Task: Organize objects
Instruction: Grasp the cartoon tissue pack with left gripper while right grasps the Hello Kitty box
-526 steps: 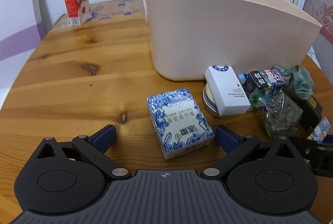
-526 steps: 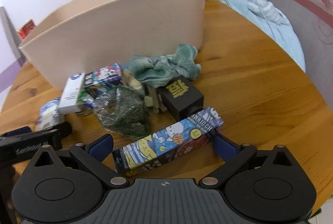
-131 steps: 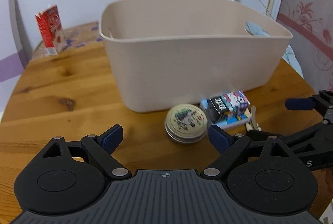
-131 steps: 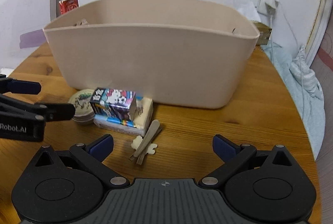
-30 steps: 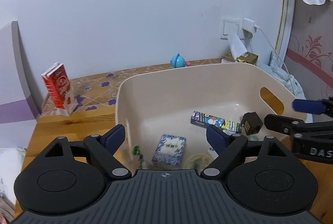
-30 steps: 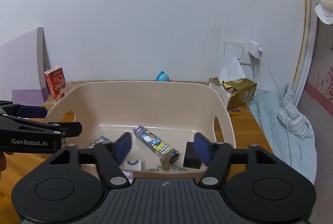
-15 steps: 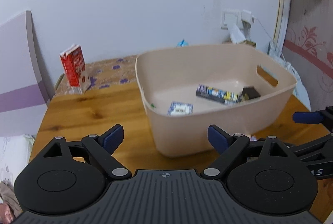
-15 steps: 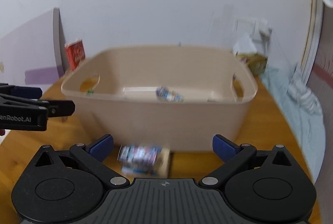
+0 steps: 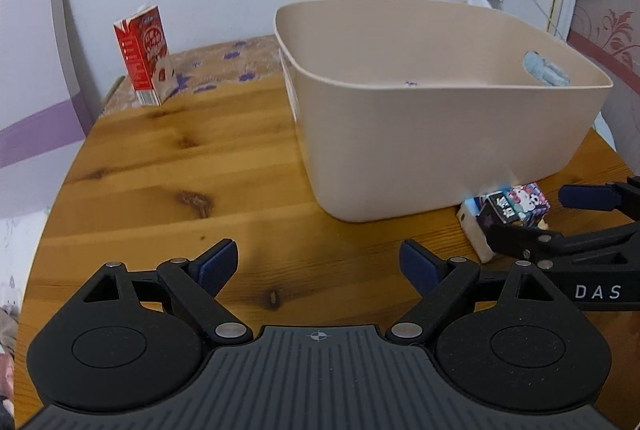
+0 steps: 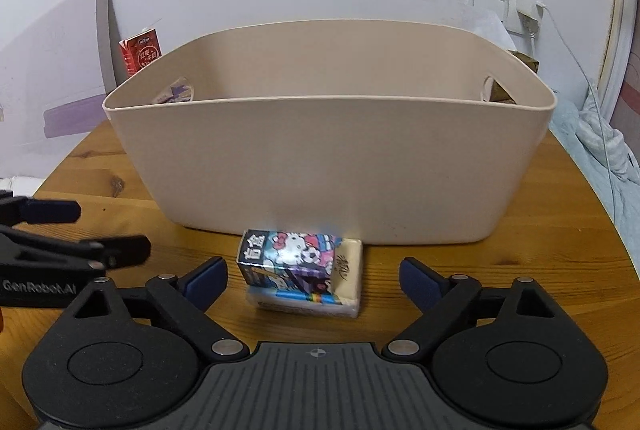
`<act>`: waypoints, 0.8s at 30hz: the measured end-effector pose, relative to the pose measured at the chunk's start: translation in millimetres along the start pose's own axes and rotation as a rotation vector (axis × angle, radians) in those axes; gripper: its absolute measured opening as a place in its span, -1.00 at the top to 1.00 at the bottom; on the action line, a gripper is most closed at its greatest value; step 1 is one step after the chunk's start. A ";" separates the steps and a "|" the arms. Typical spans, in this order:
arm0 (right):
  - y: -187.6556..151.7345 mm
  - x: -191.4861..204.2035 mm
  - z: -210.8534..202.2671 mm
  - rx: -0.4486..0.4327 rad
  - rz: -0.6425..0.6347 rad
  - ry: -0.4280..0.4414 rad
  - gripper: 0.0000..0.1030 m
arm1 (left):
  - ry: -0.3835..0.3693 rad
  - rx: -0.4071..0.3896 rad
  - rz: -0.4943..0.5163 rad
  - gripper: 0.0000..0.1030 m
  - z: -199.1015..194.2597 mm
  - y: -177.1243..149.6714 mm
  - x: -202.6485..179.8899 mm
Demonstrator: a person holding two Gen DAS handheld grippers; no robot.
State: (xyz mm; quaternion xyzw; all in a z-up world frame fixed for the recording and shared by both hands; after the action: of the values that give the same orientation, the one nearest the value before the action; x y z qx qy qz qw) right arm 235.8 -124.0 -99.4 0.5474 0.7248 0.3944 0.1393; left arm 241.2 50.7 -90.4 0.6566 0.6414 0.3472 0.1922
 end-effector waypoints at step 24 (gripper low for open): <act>-20.1 -81.6 -53.4 -0.007 0.043 -0.104 0.05 | -0.188 0.018 0.003 -0.74 -7.5 2.0 -110.7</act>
State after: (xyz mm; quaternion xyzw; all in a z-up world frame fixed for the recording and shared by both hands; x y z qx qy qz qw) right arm 217.8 -221.9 -97.9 0.5821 0.7035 0.3706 0.1703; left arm 244.4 -58.9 -107.1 0.6890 0.6226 0.2786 0.2449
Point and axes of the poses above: each gripper's, at about its wrist camera, not at the fingertips, and z roughly the way its jaws point, x to its left, y to its top, the point moved 10 cm from there along z, roughly the way its jaws point, and after that the axes turned 13 degrees about y, right-handed, at the moved point
